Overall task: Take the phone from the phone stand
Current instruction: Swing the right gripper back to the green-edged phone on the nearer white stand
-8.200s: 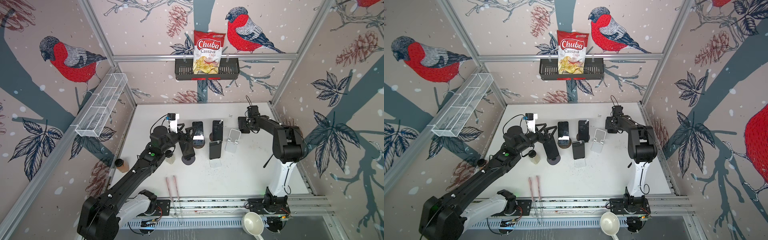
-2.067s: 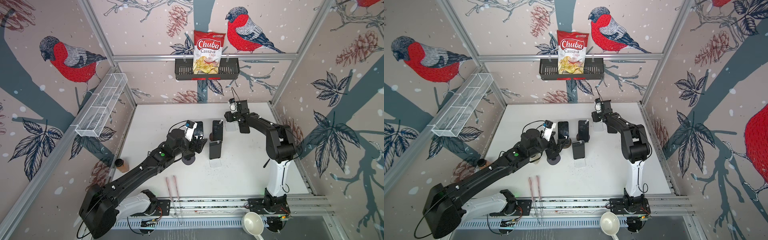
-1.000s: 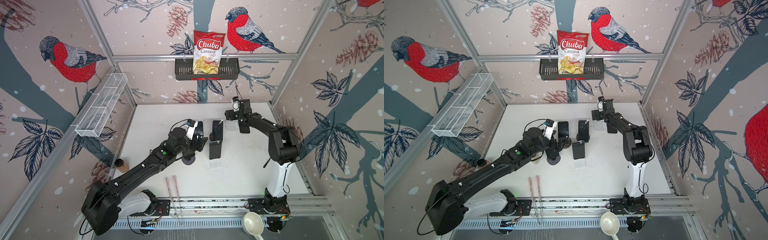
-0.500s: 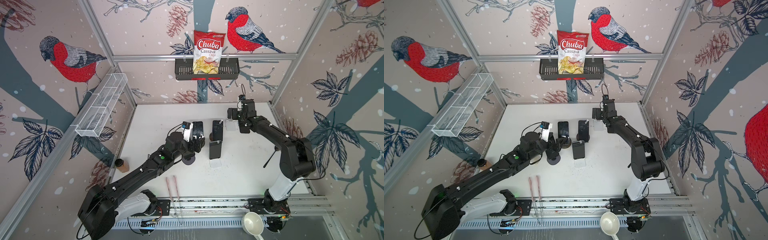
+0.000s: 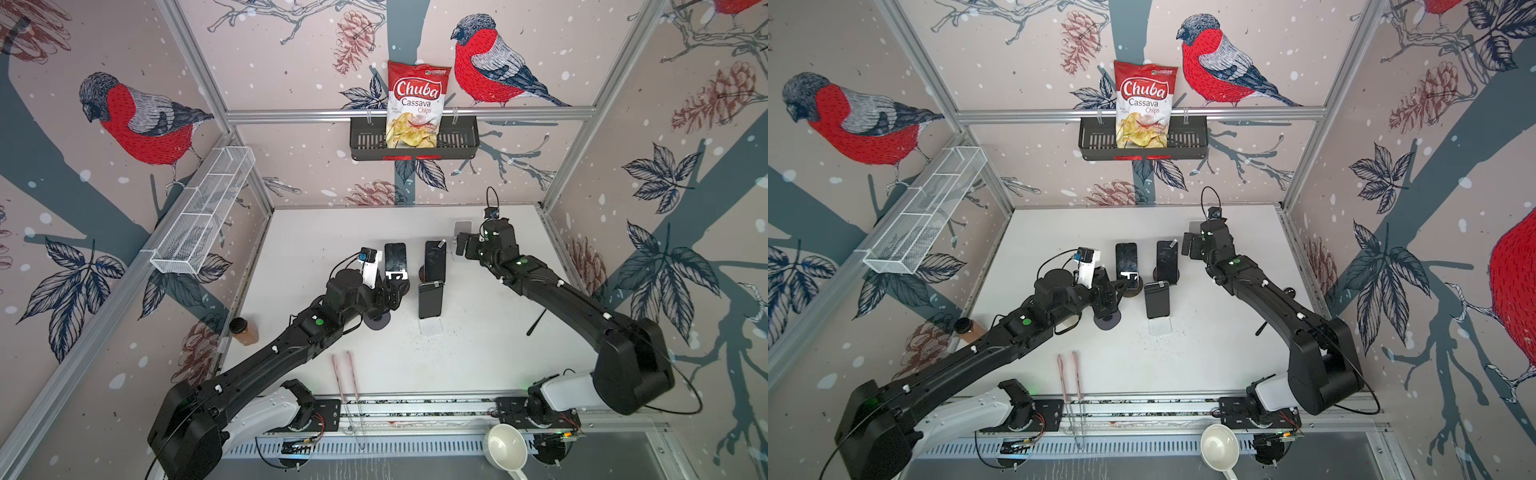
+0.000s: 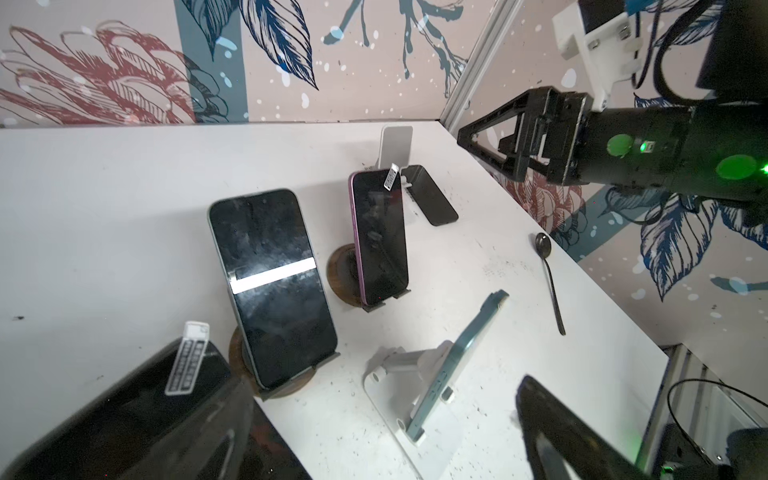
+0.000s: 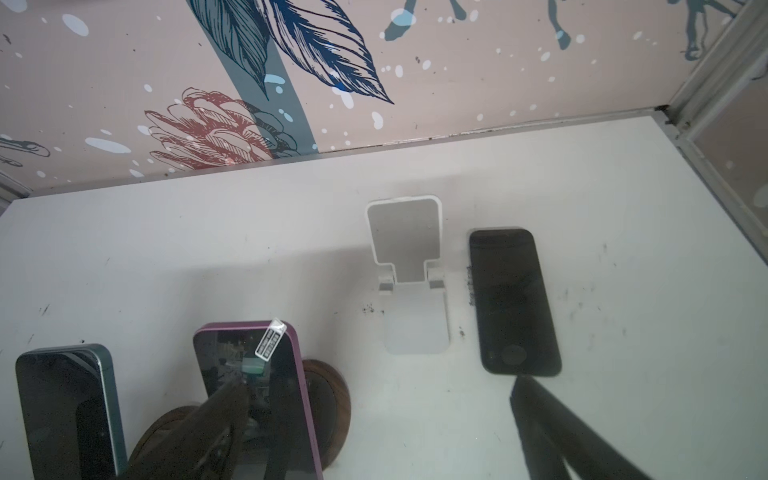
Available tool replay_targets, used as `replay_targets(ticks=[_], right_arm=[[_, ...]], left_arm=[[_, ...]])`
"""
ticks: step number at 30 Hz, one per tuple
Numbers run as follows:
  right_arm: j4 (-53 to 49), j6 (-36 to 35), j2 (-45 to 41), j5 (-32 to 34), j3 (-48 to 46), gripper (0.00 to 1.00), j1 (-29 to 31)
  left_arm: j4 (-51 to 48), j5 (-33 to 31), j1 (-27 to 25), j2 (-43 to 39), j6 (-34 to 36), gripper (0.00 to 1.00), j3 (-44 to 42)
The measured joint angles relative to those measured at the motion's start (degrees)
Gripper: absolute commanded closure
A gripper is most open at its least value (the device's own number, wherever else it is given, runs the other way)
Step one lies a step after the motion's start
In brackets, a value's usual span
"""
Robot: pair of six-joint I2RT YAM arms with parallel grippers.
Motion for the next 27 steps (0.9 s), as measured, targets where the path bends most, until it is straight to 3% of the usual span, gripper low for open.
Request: replay_targets(ticks=[8,17,27], right_arm=[[-3.48,2.91,-8.41,2.6,-6.78,0.01,5.66],[-7.3,5.53,-19.32,4.98,-13.51,0.01,9.77],[-6.45,5.51,-28.2,8.59,-21.44,0.01,22.6]], left_arm=[[-3.06,0.22,-4.76,1.27,0.33,0.03,-1.01],[-2.91,-0.85,-6.67,-0.79,0.02,0.03,-4.04],[-2.08,-2.45,-6.69,-2.51,-0.76,0.03,-5.99]])
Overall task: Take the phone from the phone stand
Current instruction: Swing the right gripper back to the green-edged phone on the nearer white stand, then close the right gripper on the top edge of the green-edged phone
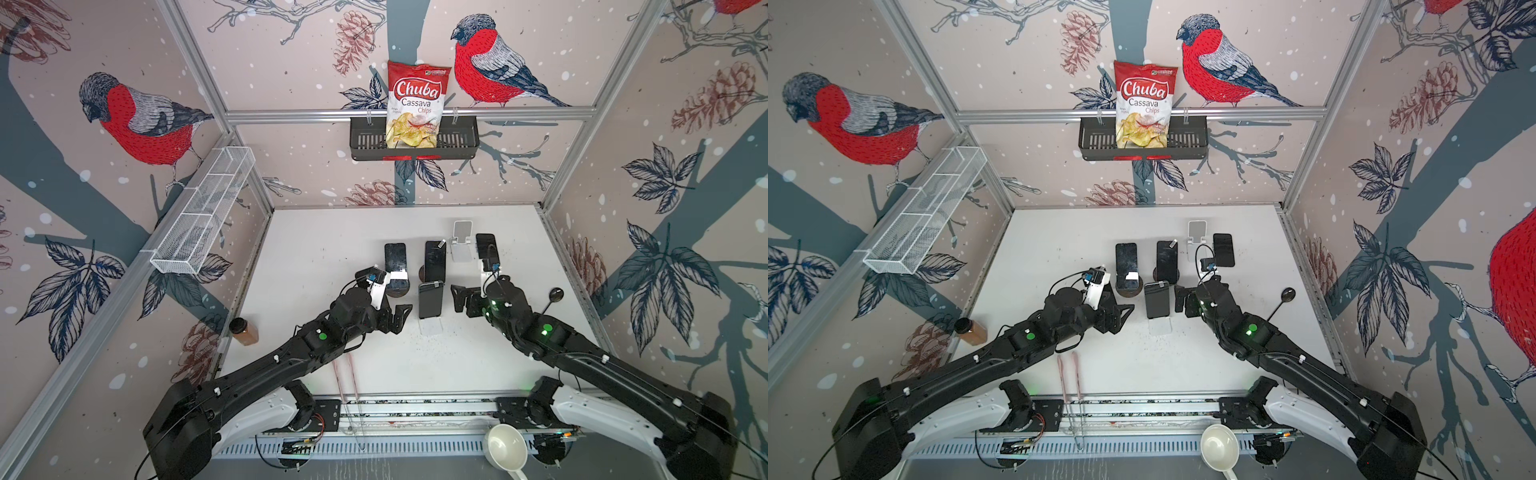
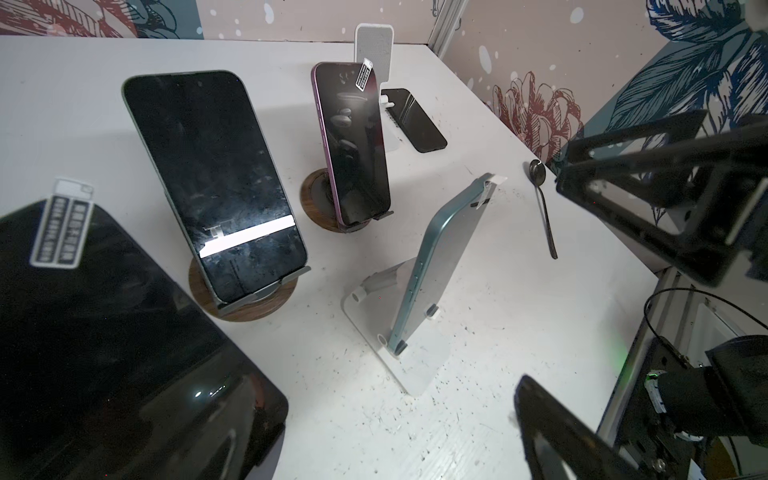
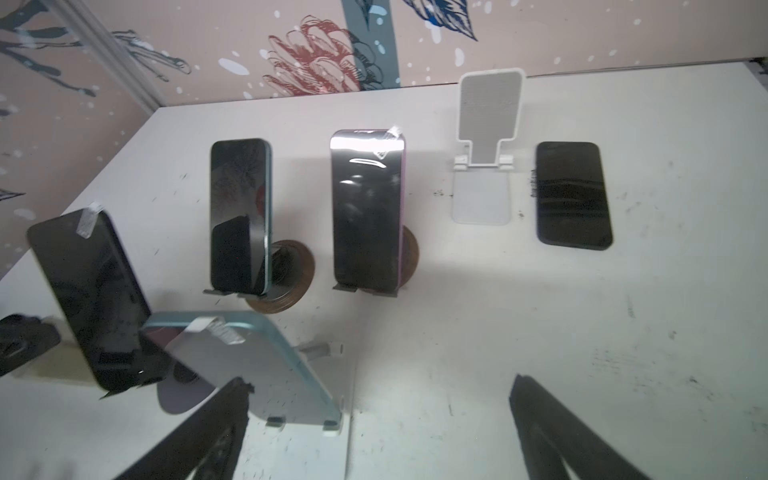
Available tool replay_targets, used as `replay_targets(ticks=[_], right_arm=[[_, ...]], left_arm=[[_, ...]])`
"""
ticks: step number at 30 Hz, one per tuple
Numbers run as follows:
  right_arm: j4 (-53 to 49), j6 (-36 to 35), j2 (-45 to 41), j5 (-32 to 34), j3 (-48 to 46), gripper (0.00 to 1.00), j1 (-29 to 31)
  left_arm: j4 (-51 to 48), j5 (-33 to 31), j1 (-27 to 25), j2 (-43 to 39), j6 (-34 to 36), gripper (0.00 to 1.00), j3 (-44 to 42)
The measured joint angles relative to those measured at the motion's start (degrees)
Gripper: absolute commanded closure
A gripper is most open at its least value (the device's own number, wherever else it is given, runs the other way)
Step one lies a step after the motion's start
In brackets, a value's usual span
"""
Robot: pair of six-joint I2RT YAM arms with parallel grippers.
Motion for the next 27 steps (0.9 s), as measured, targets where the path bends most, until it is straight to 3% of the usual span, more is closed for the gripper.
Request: replay_targets(ticks=[9,27], right_arm=[[3.06,1.25,5.03,5.73,-1.62,0.01,10.25],[14.97,4.68,18.8,8.52,-1.6,0.01,15.58]], left_arm=[[0.46,-1.18,0.0,-1.09,0.11,0.03,-0.83],[1.68,-1.64,0.0,-3.45,0.22,0.03,-2.75]])
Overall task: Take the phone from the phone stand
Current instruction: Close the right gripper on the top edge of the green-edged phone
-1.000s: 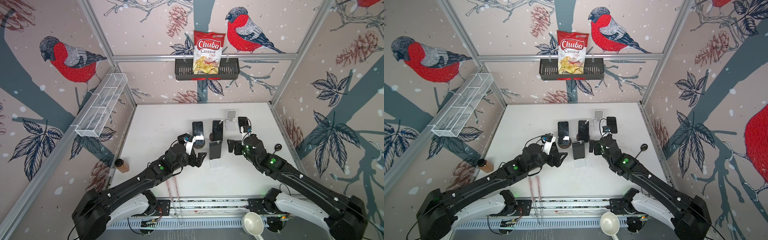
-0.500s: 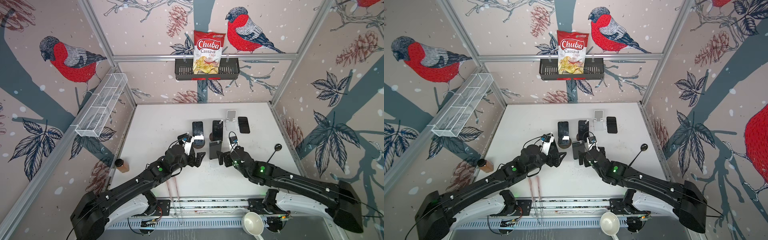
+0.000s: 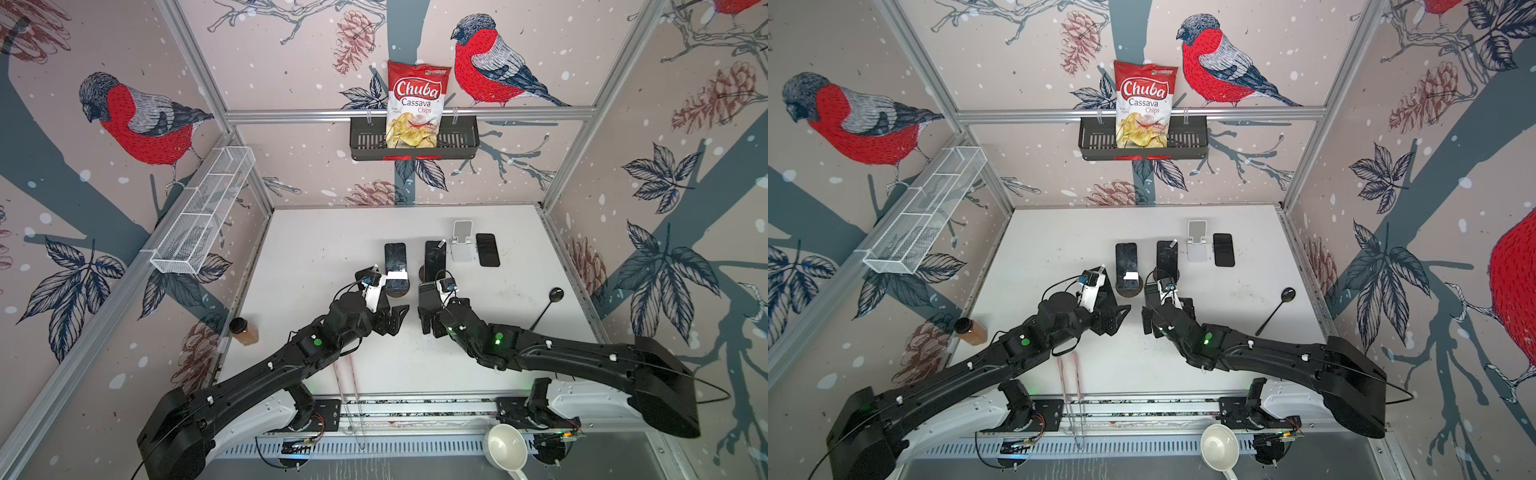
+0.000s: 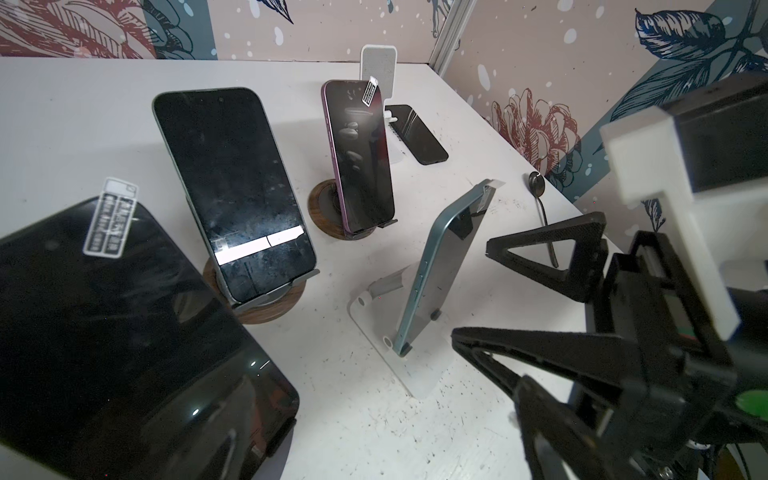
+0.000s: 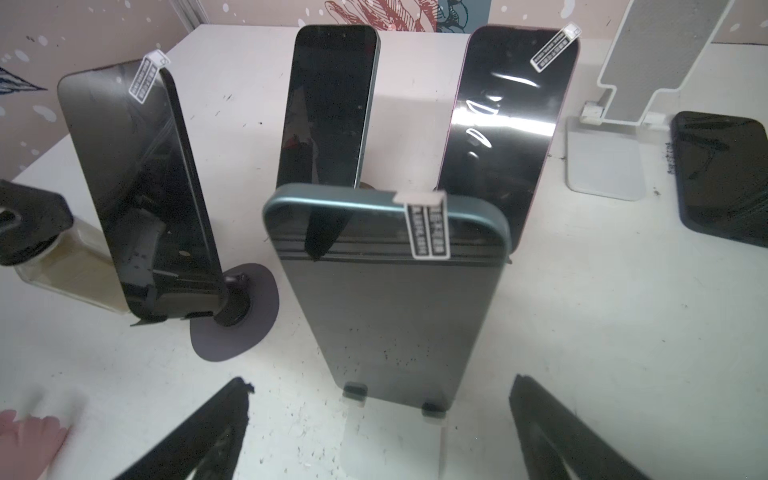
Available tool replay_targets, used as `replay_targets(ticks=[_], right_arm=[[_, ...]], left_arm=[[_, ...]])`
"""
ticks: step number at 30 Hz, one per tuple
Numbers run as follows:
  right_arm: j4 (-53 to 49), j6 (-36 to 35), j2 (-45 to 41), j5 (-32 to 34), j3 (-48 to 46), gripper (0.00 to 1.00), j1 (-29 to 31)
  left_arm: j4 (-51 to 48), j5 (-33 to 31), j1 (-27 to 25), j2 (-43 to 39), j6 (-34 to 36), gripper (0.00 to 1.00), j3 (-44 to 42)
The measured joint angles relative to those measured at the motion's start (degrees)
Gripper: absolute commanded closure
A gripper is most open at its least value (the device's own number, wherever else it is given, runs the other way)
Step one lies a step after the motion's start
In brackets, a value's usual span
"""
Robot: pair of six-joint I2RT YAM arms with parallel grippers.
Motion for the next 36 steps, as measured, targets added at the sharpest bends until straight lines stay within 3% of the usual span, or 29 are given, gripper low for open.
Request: replay_targets(ticks=[14,24,30,36], right_arm=[[3.32,2.91,8.44,4.72,3.74,0.0,-1.14],[3.56,3.28,10.67,4.87,4.15,0.05,-2.6],[4.09,3.21,11.3,4.48,4.11,0.11,-2.93],[5.29,2.78,12.39,4.11,4.13,0.25,-2.93]], left_arm=[[0.02,-1.03,0.0,-0.44,0.22,0.03,-0.04],[0.0,-1.16,0.0,-0.44,0.87,0.03,0.13],[0.0,-1.18,0.0,-0.44,1.2,0.03,0.5],[0.0,-1.18,0.0,-0.2,1.25,0.03,0.94]])
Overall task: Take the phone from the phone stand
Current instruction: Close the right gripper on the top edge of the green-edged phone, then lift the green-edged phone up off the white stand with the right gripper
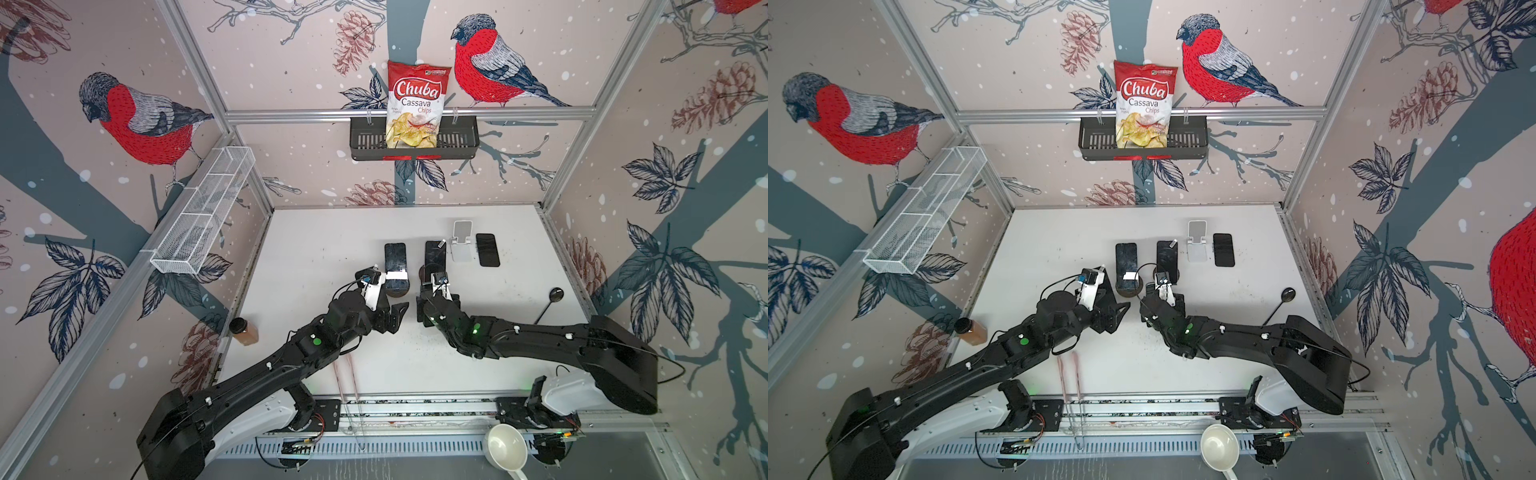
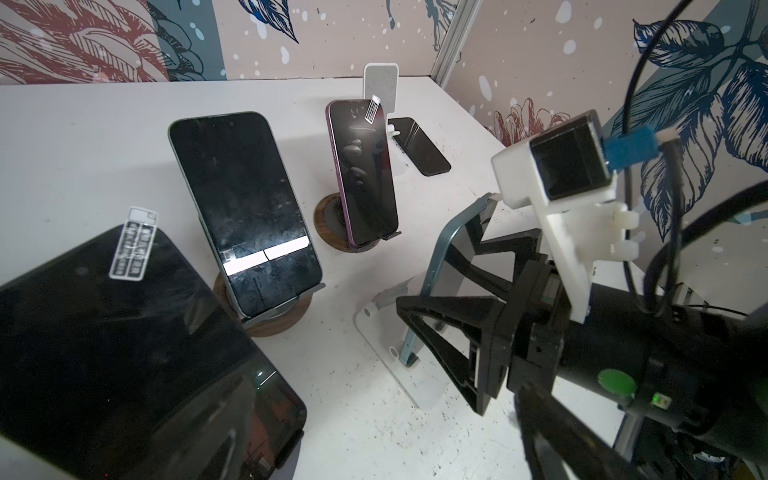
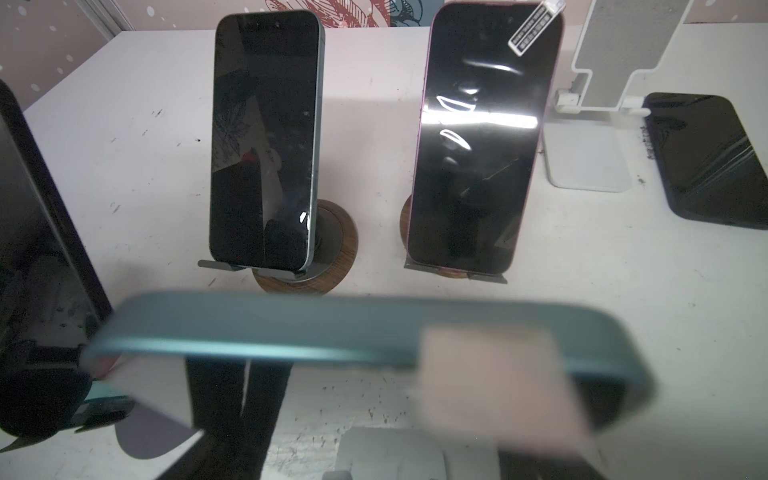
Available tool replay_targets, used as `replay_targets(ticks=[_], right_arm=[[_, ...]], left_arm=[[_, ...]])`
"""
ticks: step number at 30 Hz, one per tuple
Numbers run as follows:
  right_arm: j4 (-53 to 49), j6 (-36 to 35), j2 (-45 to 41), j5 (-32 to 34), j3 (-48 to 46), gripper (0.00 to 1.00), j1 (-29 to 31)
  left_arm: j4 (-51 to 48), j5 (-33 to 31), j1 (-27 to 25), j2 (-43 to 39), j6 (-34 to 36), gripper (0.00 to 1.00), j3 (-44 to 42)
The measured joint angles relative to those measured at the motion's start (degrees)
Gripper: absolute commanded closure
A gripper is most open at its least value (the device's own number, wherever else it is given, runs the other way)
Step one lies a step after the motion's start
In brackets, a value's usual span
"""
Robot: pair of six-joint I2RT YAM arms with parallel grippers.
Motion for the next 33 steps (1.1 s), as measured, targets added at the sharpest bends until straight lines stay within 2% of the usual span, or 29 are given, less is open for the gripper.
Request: replay_targets(ticks=[8,21,33], right_arm=[[0.22,-0.11,0.11,0.39,0.09,0.35,0.39],[-4.98,-0.42,-1.86,1.27,3.56,0.36,0.7],[-15.34,-1.62,-6.67,-2.58,7.98,0.38,-8.81]], left_arm=[[0.0,0.02,0.0,0.24,0.02,0.03,0.17],[0.0,0.02,0.0,0.31,0.02,0.03,0.15],[0.07,1.66,0.0,1.79,0.44,0.03,0.15]])
